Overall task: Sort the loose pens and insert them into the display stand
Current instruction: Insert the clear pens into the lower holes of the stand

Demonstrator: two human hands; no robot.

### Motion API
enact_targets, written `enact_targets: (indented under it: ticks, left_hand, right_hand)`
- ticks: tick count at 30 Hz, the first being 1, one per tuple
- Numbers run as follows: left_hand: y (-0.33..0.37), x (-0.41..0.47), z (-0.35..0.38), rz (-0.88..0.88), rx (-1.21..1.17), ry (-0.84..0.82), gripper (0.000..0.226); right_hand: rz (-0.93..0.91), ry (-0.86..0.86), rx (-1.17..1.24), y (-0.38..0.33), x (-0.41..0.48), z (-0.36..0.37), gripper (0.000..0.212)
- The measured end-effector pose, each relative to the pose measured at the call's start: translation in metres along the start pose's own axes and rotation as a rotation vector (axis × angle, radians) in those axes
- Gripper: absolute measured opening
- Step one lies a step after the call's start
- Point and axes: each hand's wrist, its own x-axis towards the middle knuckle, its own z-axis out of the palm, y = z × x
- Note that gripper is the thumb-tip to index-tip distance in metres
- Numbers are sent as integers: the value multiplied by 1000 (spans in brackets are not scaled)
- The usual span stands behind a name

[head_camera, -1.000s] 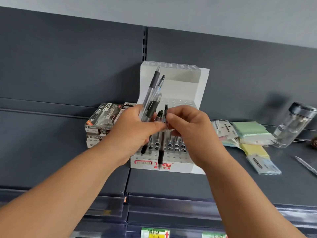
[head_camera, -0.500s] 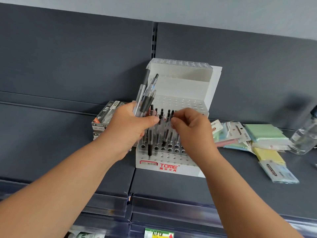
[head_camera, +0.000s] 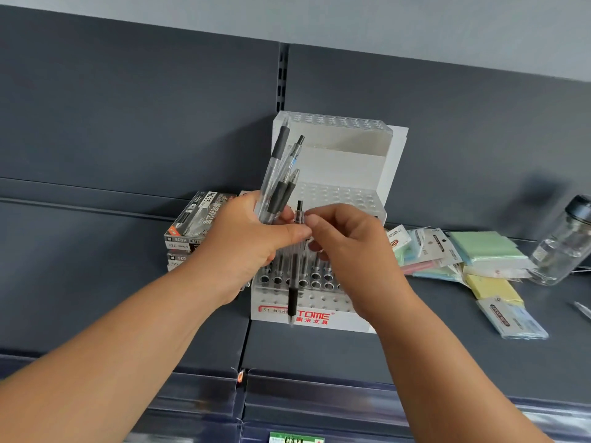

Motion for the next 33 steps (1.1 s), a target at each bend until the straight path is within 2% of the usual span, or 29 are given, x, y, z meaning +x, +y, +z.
enact_targets:
  ticks: [4,7,10,12,16,18,21,26,30,33]
  left_hand:
    - [5,-4,3,75,24,-55,22]
    - [3,-4,5,107,102,-67,25]
    - [-2,-2,6,84,155,-82,27]
    - [-6,-1,6,35,154,-91,24]
    - [-12,1,2,-82,19,-63,7]
    - [-14,2,0,-108,6,-50,11]
    - [-15,1,-1,-124,3,-48,6]
    - [-16,-1,-5,-141,-32,-60,10]
    - [-15,-4,-6,-177,-95,-98,12]
    - [-12,-7,-5,-169,-90,-146,14]
  right_hand:
    - [218,-223,320,-4,2,-8,20]
    - [238,-296,366,-3,2,-14,17]
    - [174,-228,301,-1,3,-17,21]
    - [69,-81,207,-2,4,-20,20]
    - [-133,156,35,-3,9,-29,16]
    - [-170,201,3,0,12,-28,16]
    - [-164,208,-77,8,13,-22,15]
    - [-76,103,-270,40,4,-9,11]
    - [-42,101,-350,39,5,-12,10]
    - [-96,166,-465,25,2,-14,13]
